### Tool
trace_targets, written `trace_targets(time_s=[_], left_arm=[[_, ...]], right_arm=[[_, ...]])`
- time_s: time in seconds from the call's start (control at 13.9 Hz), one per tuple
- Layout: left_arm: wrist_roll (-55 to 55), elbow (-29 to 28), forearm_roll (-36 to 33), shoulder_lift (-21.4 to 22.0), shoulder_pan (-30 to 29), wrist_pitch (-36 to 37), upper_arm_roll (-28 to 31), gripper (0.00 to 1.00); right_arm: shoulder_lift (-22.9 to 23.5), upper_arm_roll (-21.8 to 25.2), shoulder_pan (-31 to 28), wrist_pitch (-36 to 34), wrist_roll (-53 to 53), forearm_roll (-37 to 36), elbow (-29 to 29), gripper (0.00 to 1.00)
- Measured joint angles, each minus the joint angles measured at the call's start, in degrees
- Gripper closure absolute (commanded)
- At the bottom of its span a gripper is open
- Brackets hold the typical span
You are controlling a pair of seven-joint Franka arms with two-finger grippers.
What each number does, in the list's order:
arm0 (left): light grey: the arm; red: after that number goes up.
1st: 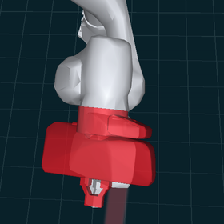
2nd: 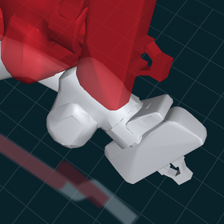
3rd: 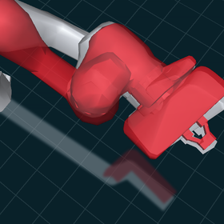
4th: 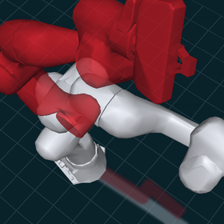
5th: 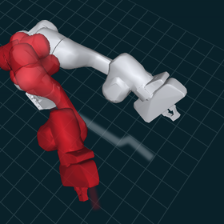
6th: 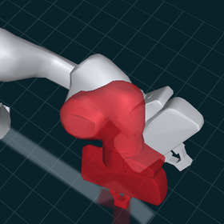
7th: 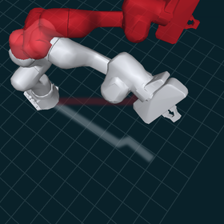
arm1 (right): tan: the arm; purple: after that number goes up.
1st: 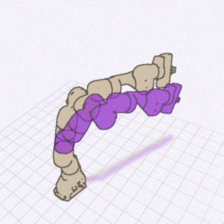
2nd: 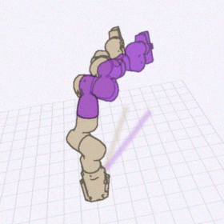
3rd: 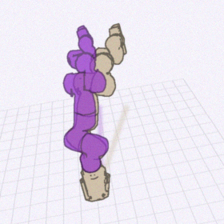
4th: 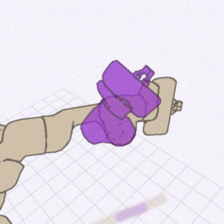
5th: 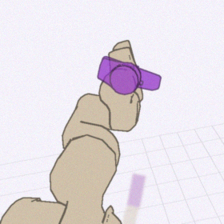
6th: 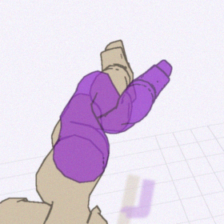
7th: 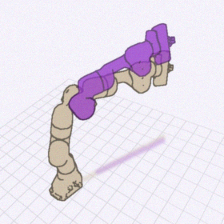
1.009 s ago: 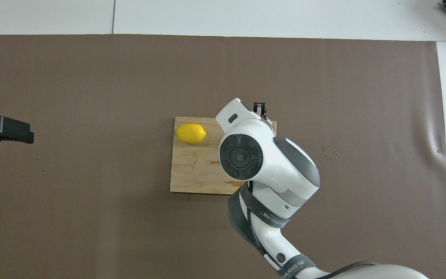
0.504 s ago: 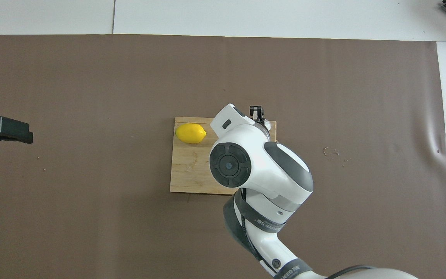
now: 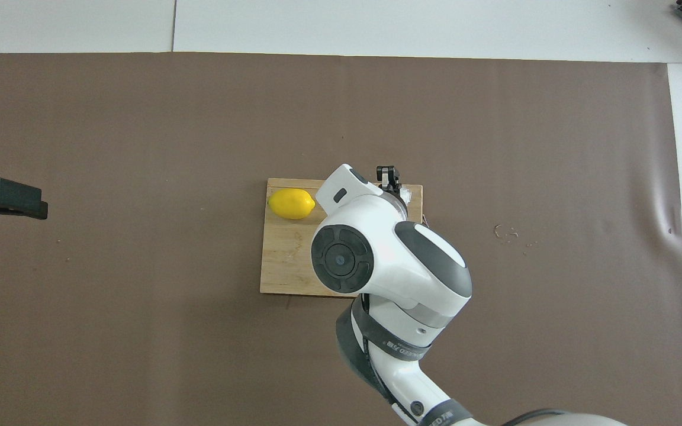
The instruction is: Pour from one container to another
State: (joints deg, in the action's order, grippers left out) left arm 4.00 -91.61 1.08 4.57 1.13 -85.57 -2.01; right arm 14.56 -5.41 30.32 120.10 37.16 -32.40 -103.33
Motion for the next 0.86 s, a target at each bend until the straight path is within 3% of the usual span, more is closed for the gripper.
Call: trace_targets(time_s=[0.86], left_arm=[[0.0,0.0,0.0,0.0,0.0,0.0,-0.1,0.00]], right_arm=[[-0.7,0.3,-1.0,0.1,-3.8,4.0,0.2,1.00]])
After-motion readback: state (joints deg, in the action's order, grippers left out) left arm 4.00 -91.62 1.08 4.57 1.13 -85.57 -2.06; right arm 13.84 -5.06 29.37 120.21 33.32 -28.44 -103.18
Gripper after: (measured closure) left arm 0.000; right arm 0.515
